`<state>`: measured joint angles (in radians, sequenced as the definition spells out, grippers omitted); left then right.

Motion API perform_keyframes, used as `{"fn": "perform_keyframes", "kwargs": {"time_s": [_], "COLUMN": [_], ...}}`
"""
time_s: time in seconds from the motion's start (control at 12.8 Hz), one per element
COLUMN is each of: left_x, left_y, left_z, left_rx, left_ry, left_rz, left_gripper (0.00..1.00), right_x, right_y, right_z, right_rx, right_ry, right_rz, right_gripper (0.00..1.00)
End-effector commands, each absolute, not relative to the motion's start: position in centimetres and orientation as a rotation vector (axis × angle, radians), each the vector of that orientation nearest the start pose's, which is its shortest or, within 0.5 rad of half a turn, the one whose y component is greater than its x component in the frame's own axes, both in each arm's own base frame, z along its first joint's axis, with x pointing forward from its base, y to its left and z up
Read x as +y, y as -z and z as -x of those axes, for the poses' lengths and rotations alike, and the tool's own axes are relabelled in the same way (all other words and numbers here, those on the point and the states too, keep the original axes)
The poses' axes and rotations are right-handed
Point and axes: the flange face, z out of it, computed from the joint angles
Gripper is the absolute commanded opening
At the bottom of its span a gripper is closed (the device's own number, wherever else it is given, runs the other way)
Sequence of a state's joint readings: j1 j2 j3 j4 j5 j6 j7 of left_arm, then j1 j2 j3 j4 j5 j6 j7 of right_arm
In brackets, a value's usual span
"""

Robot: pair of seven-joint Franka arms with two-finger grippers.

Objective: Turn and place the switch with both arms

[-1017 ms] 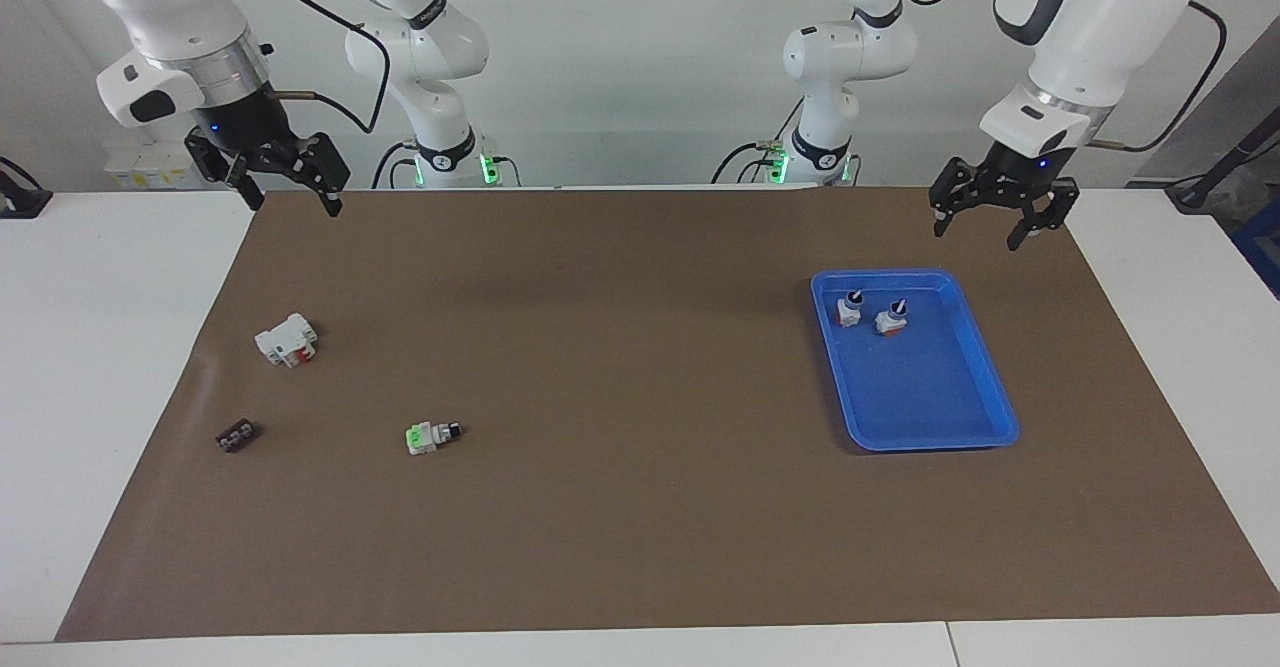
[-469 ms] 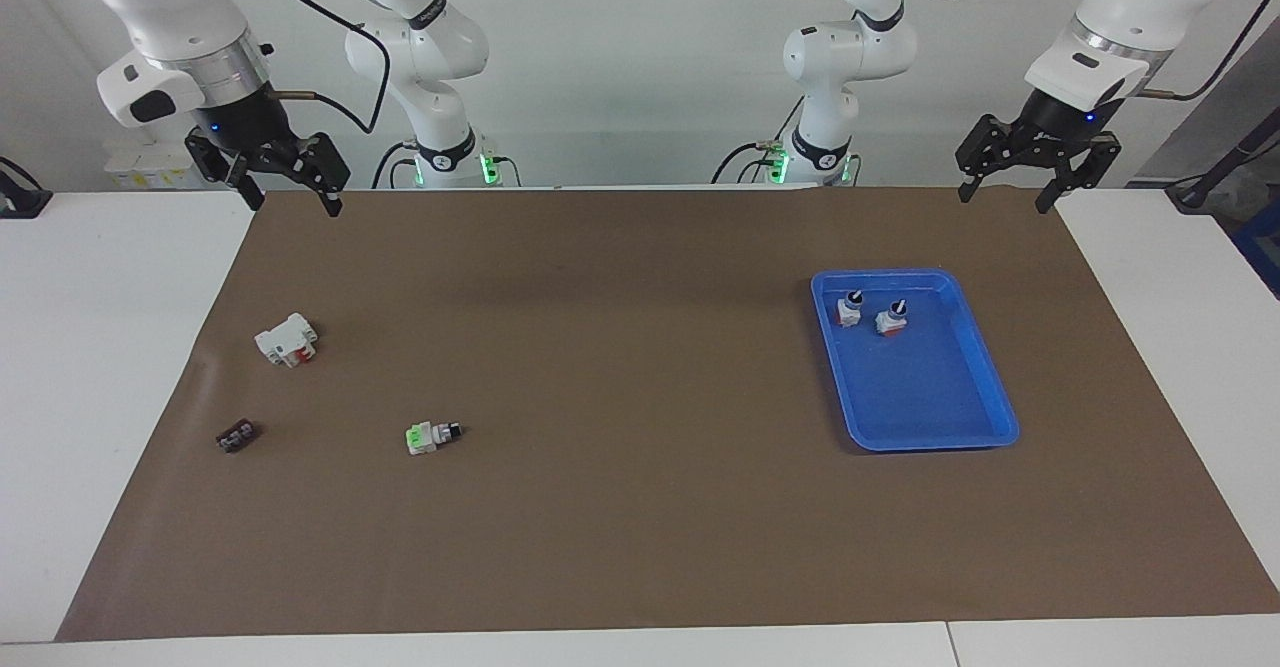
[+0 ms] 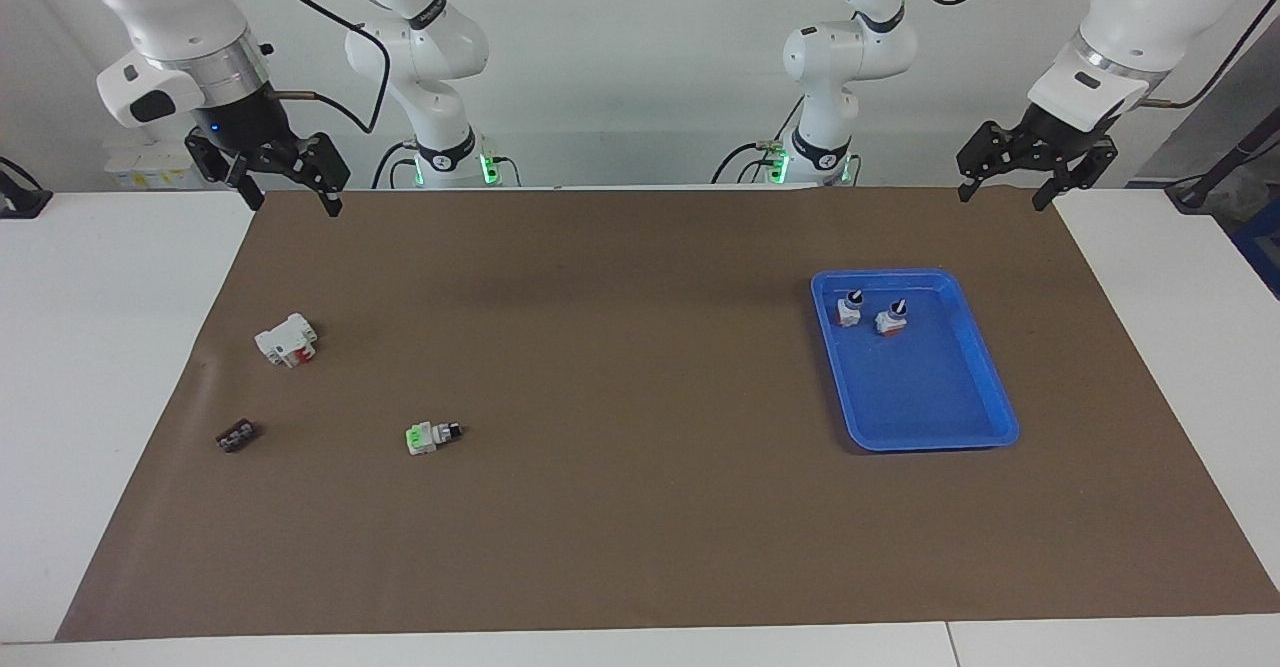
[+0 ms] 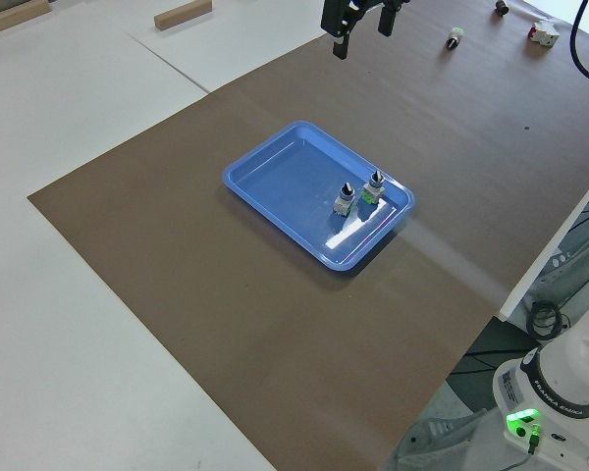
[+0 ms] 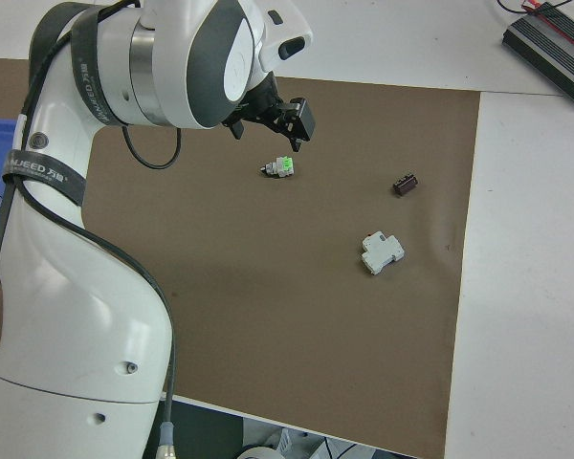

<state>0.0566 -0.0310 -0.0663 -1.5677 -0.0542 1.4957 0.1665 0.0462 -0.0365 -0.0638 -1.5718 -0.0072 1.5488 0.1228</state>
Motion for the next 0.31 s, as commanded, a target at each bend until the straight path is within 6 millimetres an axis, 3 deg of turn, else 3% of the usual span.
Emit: {"fn": "perform_keyframes", "kwargs": {"time_s": [0.0, 0.23], "left_x": [-0.70, -0.78], "left_y": [-63.72, -63.53], "left_z": [-52.73, -52.77], "left_rx": [0.250, 0.249], "left_ry": [-0.028, -0.023], "left_rz": [3.163, 3.163], "left_gripper": [1.00, 1.00], "right_x": [-1.33, -1.33], "right_y": [-64.15, -64.23], "right_z": [-53.72, -53.74], "right_rx": [0.204, 0.204], "right_ry": [0.003, 0.008], "right_rz": [3.149, 3.149], "right_gripper": [1.00, 1.00]}}
